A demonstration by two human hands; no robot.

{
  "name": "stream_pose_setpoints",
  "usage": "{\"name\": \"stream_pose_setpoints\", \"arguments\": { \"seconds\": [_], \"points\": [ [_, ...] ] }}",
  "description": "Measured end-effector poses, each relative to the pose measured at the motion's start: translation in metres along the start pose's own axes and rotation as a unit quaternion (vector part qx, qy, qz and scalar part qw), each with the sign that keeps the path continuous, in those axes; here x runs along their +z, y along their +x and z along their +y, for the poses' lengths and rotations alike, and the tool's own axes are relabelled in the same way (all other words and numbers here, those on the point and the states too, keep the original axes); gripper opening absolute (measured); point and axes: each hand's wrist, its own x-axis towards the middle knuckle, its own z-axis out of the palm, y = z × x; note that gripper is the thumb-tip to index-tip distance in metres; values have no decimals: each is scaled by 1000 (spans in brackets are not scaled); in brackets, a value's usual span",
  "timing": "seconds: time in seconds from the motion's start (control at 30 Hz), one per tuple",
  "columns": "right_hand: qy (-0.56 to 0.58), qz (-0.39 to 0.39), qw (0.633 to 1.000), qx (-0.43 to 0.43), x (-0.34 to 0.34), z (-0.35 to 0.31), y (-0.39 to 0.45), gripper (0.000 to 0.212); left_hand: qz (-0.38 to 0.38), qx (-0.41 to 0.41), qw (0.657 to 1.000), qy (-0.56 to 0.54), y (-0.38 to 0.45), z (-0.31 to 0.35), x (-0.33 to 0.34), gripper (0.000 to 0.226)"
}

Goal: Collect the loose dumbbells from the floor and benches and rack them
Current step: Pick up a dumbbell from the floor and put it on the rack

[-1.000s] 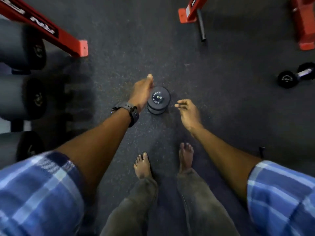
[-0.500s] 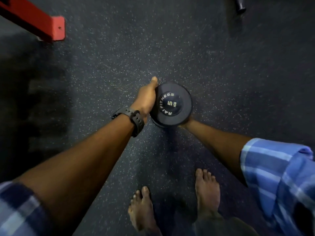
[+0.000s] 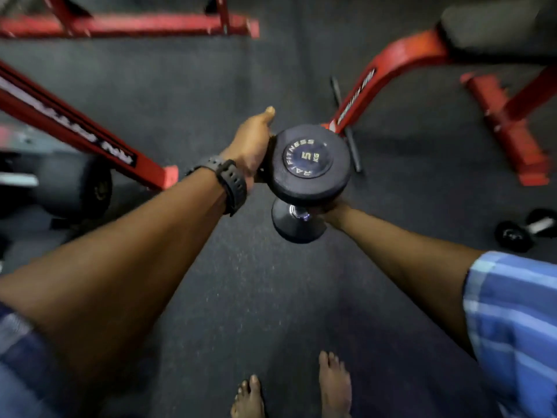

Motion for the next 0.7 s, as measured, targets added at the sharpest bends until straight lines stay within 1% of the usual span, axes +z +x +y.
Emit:
{"name": "stream_pose_setpoints", "arguments": {
  "seconds": [0.03, 0.07, 0.1, 0.13, 0.17, 0.23, 0.27, 0.3, 0.33, 0.37, 0.4, 0.43, 0.47, 0.5, 0.57, 0.63, 0.7],
  "points": [
    [99, 61, 993, -7, -68, -60, 12, 47, 0, 18, 1000, 1, -25, 43, 4, 71],
    [146, 120, 981, -30, -116, -99, 7, 42, 1, 36, 999, -2, -48, 77, 7, 68],
    [196, 177, 963, -49, -158, -134, -11, 32, -4, 60, 998, -14, -78, 123, 11, 66],
    [205, 179, 960, -68, -195, -166, -24, 16, -7, 86, 996, -38, -105, 163, 14, 67],
    [216, 172, 958, -75, -223, -190, -43, 14, -9, 114, 990, -78, -134, 201, 15, 69],
    [281, 149, 941, -113, -297, -251, -80, 31, 9, 174, 968, -181, -188, 258, 12, 62],
    [313, 152, 926, -144, -340, -287, -102, 36, 25, 200, 949, -241, -214, 281, 12, 57],
    [343, 160, 911, -166, -379, -323, -125, 40, 39, 210, 930, -299, -238, 295, 14, 55],
    [364, 174, 895, -192, -414, -358, -148, 43, 37, 205, 916, -344, -259, 302, 20, 58],
    [384, 184, 877, -221, -442, -390, -172, 47, 9, 197, 904, -380, -276, 307, 32, 67],
    [407, 187, 858, -252, -462, -415, -192, 54, -42, 190, 889, -414, -291, 308, 49, 79],
    [425, 190, 838, -283, -482, -440, -209, 57, -110, 206, 863, -448, -308, 317, 66, 86],
    [434, 197, 827, -298, -497, -463, -227, 53, -166, 230, 825, -489, -325, 329, 83, 87],
    [446, 202, 816, -307, -509, -484, -244, 46, -202, 248, 783, -534, -344, 345, 97, 87],
    [437, 202, 809, -337, -523, -514, -268, 36, -226, 259, 729, -591, -377, 375, 111, 86],
    [422, 205, 801, -371, -529, -539, -291, 33, -212, 273, 716, -606, -406, 392, 108, 81],
    [418, 203, 794, -392, -527, -560, -308, 28, -188, 283, 728, -595, -433, 398, 98, 83]
  ]
}}
